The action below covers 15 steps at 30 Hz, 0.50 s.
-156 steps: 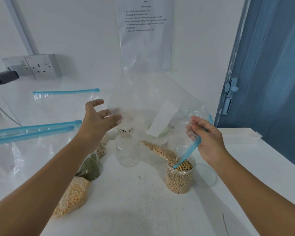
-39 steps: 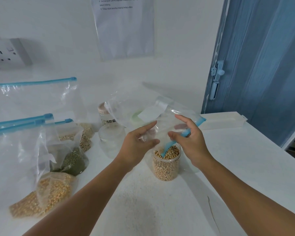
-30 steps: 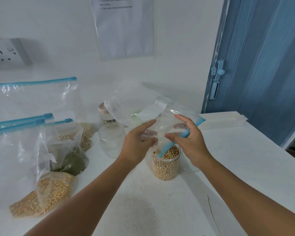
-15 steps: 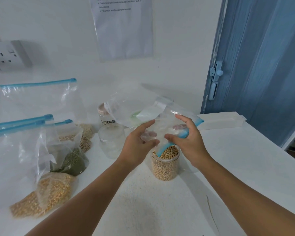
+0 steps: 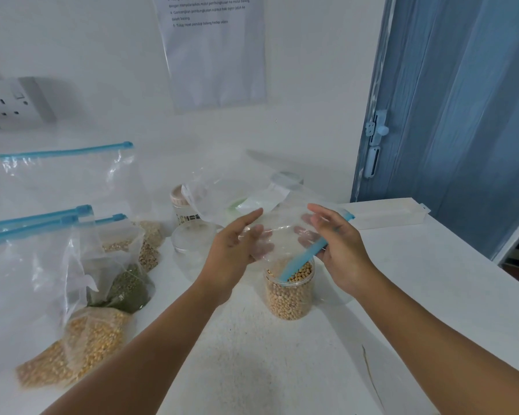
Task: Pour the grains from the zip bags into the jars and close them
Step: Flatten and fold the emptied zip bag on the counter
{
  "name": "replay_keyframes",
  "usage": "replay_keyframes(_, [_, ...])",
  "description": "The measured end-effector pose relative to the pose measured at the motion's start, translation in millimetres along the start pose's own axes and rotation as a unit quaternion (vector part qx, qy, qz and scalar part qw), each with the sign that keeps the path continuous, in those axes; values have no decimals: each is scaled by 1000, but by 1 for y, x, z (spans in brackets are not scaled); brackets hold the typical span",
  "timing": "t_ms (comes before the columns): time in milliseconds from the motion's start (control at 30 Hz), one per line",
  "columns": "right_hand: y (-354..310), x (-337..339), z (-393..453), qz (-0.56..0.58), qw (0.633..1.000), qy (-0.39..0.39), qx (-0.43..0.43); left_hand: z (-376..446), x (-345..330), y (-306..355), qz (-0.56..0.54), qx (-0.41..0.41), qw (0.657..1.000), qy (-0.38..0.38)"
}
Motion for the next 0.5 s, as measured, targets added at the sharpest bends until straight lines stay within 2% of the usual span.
replay_keyframes(100, [-3, 2, 4, 57, 998, 20, -22, 1, 3, 4, -65, 28, 997, 2])
replay_keyframes(267, [-9, -1, 3, 66, 997, 19, -16, -3, 5, 10, -78, 45, 996, -4])
replay_keyframes(367, [-22, -8, 4, 44, 999, -3, 8, -9, 9, 27, -27, 48, 998, -22])
replay_keyframes(500, [-59, -26, 8, 39, 997, -49, 48, -26, 38, 84, 96, 102, 984, -113])
Point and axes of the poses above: each hand's wrist, its own z-axis towards the middle knuckle, its own x-axis out of the back of the hand, y = z × x, the point moved 1 cm from there along z, towards the middle knuckle, and after that the axes turned 6 degrees about -z, right-handed, at the moved point
